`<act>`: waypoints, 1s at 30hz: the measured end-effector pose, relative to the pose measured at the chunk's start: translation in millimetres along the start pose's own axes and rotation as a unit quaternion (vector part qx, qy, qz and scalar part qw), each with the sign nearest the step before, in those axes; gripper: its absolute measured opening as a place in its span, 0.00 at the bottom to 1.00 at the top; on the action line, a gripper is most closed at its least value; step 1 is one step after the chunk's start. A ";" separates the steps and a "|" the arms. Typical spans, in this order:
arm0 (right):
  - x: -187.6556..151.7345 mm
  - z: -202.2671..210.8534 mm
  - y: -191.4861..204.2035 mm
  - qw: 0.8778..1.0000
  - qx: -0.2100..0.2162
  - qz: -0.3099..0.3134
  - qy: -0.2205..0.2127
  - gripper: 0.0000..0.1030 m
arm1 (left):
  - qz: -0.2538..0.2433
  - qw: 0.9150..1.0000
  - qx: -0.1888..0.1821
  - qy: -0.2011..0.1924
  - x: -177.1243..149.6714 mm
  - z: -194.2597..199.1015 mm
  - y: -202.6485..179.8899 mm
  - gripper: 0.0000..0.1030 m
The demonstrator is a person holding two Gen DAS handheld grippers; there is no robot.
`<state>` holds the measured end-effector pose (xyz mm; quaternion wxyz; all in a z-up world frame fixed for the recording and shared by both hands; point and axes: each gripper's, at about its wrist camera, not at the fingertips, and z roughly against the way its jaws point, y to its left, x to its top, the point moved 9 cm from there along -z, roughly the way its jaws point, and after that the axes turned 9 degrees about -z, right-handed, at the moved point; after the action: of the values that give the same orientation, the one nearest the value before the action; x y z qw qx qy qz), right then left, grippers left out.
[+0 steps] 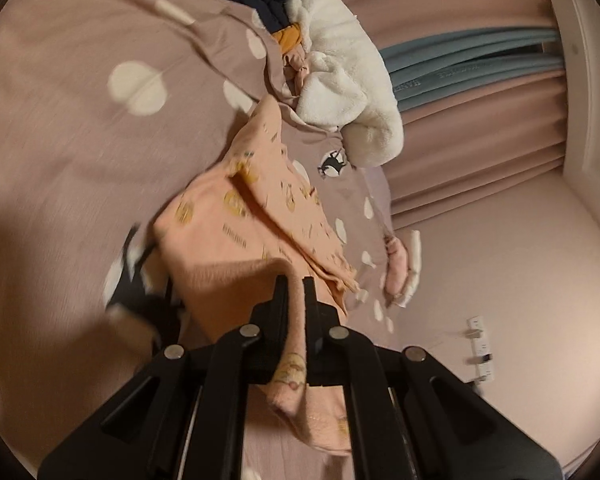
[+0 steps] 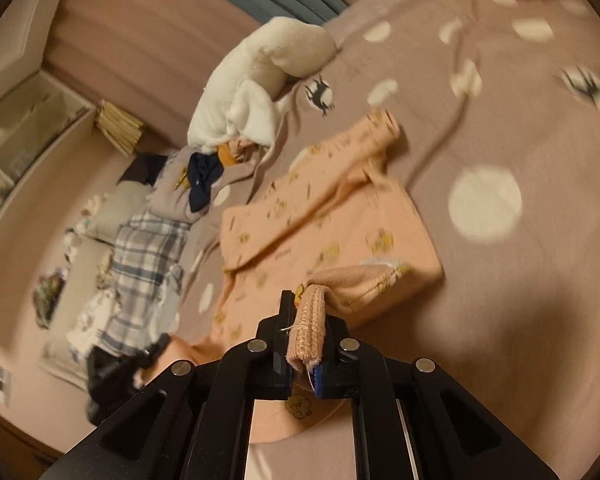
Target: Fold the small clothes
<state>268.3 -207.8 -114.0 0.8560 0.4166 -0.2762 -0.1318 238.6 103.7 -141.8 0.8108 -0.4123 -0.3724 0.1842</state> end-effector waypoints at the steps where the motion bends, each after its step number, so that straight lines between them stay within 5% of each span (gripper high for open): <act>1: 3.0 -1.9 3.6 1.000 -0.008 0.012 0.000 0.09 | -0.011 1.000 0.010 0.000 4.1 -3.3 -2.6 0.02; 4: 8.9 -8.3 10.7 0.999 -0.022 0.037 0.004 0.09 | -0.041 0.998 0.037 -0.003 15.8 -11.4 -10.0 0.02; 9: 24.8 -14.8 23.4 0.997 -0.042 0.070 0.006 0.09 | -0.044 0.999 0.013 0.006 30.5 -25.1 -19.4 0.02; 13: 49.6 -23.4 33.9 0.996 -0.047 0.080 0.009 0.09 | -0.048 0.998 0.039 0.008 56.5 -45.8 -16.0 0.02; 17: 77.9 -40.5 43.2 0.995 -0.055 0.087 0.019 0.09 | -0.022 0.999 0.046 -0.019 94.0 -63.2 -5.6 0.02; 25: 146.3 -113.0 30.5 0.993 -0.098 0.050 0.047 0.09 | 0.045 0.990 0.123 -0.046 164.9 -128.7 39.3 0.05; 26: 154.8 -123.6 22.4 0.993 -0.105 0.035 0.048 0.09 | 0.067 0.987 0.141 -0.044 171.6 -138.3 51.3 0.11; 28: 173.1 -140.6 0.3 0.991 -0.124 -0.015 0.048 0.14 | 0.119 0.979 0.163 -0.034 181.8 -147.2 73.9 0.79; 30: 189.0 -139.7 -22.4 0.987 -0.145 -0.074 0.019 0.44 | 0.166 0.972 0.147 -0.077 192.0 -134.6 87.5 0.78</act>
<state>503.4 -218.3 -132.9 0.9001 0.3101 -0.2065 -0.2259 466.7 200.3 -177.1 0.7894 -0.3292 -0.3290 0.4004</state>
